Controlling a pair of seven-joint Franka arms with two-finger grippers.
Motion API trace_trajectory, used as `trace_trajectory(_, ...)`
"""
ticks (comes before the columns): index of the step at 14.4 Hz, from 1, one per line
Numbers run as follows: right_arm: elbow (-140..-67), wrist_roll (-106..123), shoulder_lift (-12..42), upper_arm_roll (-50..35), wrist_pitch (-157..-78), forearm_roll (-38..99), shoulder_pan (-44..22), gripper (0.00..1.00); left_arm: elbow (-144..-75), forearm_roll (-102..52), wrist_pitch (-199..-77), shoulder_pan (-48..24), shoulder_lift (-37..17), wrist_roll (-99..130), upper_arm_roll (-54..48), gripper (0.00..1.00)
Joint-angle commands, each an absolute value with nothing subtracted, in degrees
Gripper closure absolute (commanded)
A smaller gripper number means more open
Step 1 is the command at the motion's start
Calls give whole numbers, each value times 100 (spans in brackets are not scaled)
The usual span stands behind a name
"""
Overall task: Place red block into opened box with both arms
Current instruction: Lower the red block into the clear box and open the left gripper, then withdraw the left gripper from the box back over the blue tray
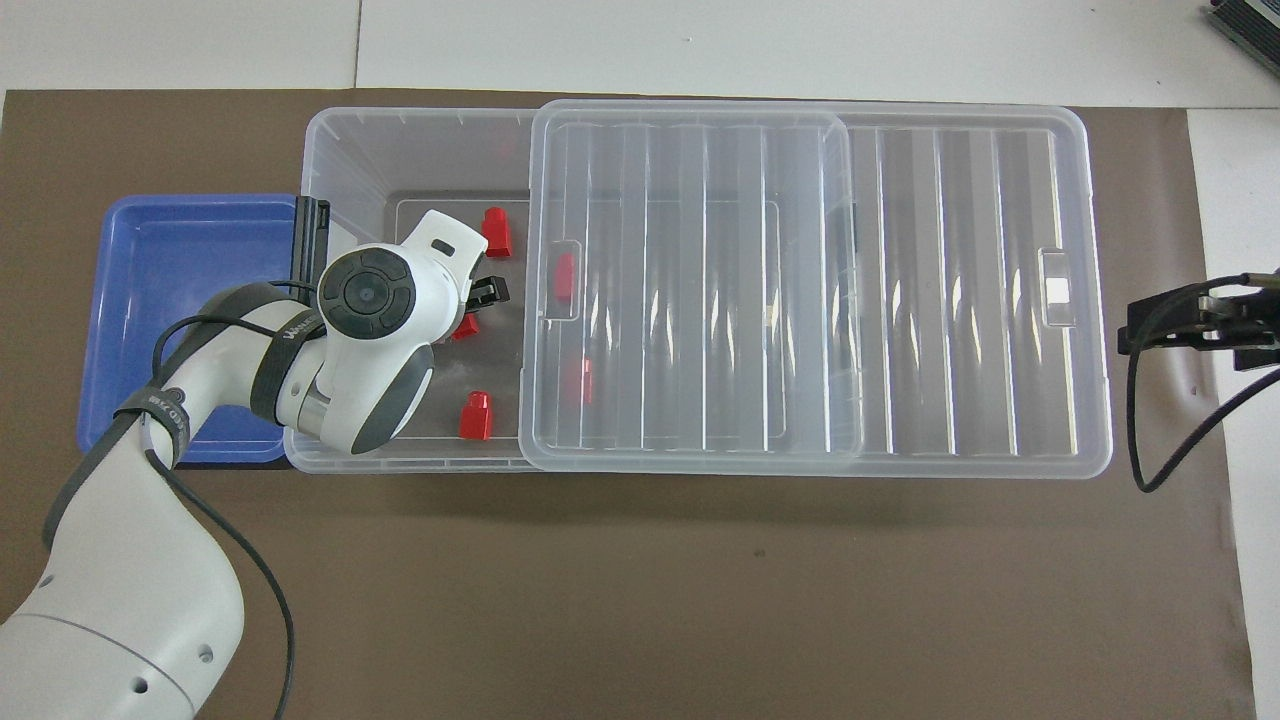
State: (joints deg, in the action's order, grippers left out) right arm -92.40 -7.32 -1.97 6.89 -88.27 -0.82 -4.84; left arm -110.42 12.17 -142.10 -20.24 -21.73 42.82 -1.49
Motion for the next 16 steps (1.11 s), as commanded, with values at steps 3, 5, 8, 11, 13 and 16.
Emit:
trace_trajectory(3, -9387, -686, -290, 668, -8886, -97, -431, 64, -10890, 1371, -14029, -2048, -2066, 4439, -79, 0)
trace_trajectory(5, -9448, -615, -316, 677, -8886, -97, -413, 100, -10619, 1362, -13468, -2057, -1969, 4430, -97, 0)
trace_trajectory(8, -9518, -484, -343, 694, -8886, -97, -413, 100, -10468, 1336, -12886, -2057, -1662, 4386, -105, 0)
trace_trajectory(11, -9554, -63, -343, 712, -9017, -97, -282, 100, -10372, 1318, -12272, -2057, -1319, 4351, -114, 0)
trace_trajectory(13, -9615, 463, -343, 712, -9280, -97, -107, 100, -10214, 1310, -11762, -2065, -1161, 4324, -132, 0)
trace_trajectory(16, -9650, 1080, -220, 721, -9780, -132, 70, 100, -10204, 1292, -11208, -2065, -801, 4228, -141, 0)
